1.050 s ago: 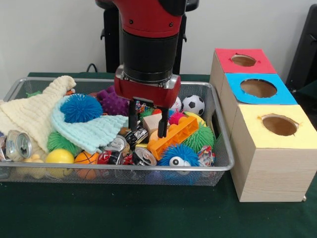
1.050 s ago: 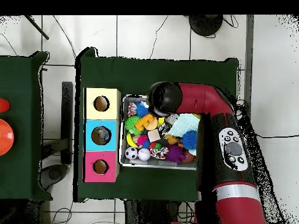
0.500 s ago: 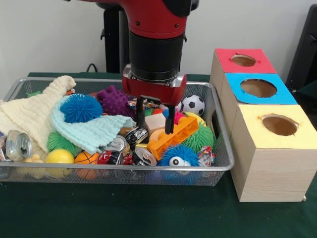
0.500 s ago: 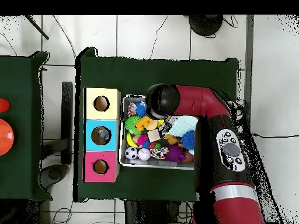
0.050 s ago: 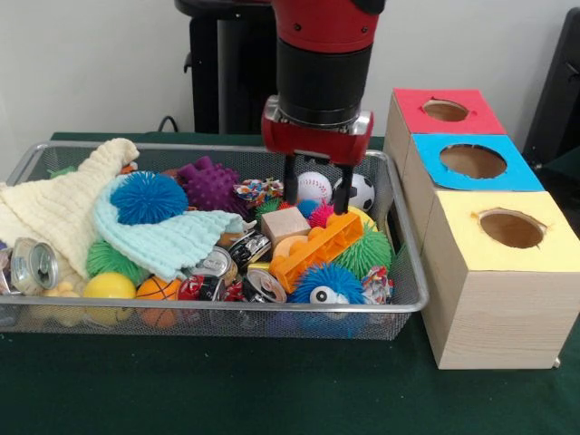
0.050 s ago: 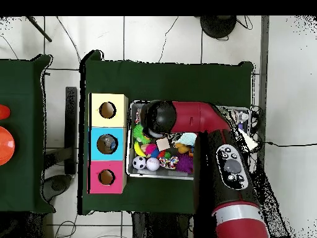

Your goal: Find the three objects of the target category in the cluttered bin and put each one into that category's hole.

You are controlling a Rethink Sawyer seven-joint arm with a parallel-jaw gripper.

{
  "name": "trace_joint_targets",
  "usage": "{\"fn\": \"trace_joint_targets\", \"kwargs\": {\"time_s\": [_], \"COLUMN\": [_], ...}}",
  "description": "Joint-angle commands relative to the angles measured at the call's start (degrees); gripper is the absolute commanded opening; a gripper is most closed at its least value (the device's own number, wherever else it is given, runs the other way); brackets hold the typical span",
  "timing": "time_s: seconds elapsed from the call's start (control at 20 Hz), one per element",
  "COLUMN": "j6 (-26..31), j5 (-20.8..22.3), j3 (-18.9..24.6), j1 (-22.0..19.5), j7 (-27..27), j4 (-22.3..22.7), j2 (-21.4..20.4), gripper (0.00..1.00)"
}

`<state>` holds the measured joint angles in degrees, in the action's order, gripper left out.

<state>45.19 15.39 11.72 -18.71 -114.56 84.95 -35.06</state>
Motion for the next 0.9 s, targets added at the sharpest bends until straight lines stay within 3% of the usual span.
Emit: {"fn": "trace_joint_targets", "kwargs": {"time_s": [0.05, 0.45, 0.65, 0.9], "j6": [-4.7, -7.4, -11.9, -18.9], "j5": [1.9, 2.6, 4.4, 6.9], "j3": [-0.2, -1.1, -3.5, -8.2], "j1": [2.1, 4.0, 5.7, 9.4], "j7": [-4.1, -4.9, -6.6, -10.1], "j4": [8.4, 11.3, 13.1, 12.1], "j2": [0.4, 2.2, 3.9, 8.7], "gripper": [1.0, 1.0, 1.0, 1.0]}}
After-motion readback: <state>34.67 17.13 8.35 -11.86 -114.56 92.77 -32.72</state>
